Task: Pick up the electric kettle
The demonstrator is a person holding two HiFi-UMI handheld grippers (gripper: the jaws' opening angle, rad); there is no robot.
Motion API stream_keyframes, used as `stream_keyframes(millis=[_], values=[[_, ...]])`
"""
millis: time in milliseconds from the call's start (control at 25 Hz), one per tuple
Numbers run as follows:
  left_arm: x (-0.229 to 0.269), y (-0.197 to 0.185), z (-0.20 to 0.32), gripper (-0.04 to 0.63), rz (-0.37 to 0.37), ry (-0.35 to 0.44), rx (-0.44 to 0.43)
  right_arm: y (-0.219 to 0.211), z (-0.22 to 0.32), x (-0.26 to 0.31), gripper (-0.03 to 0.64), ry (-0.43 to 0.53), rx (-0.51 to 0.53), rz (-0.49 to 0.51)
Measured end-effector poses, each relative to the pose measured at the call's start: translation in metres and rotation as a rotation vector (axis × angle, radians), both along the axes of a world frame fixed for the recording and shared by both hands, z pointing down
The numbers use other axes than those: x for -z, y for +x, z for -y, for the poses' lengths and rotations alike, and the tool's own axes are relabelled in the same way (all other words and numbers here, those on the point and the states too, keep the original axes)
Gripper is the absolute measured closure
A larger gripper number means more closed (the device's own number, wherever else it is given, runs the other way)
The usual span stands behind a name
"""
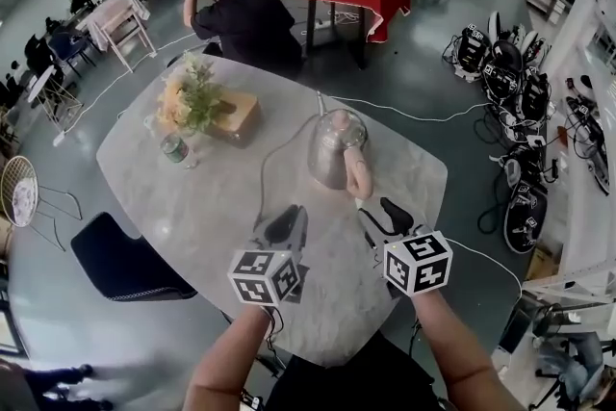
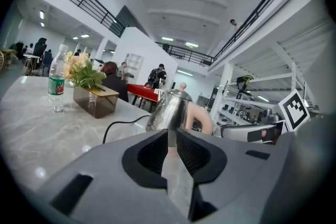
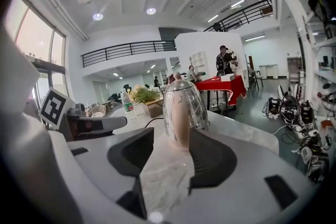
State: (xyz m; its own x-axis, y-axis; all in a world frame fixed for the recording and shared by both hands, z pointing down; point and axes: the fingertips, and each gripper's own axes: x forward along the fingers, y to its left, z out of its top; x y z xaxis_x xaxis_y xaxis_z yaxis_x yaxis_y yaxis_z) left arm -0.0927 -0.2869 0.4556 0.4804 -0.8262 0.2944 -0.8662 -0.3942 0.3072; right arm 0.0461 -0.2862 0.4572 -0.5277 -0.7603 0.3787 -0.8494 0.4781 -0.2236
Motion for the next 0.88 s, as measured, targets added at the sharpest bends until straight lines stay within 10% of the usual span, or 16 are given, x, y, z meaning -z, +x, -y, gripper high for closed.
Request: stream_keyframes(millis=[880], values=[[-0.037, 0.000, 0.076, 0.451, 0.018, -0.051, 0.044, -0.024, 0.091, -0.064, 0.413, -0.161, -0.018, -0.165]])
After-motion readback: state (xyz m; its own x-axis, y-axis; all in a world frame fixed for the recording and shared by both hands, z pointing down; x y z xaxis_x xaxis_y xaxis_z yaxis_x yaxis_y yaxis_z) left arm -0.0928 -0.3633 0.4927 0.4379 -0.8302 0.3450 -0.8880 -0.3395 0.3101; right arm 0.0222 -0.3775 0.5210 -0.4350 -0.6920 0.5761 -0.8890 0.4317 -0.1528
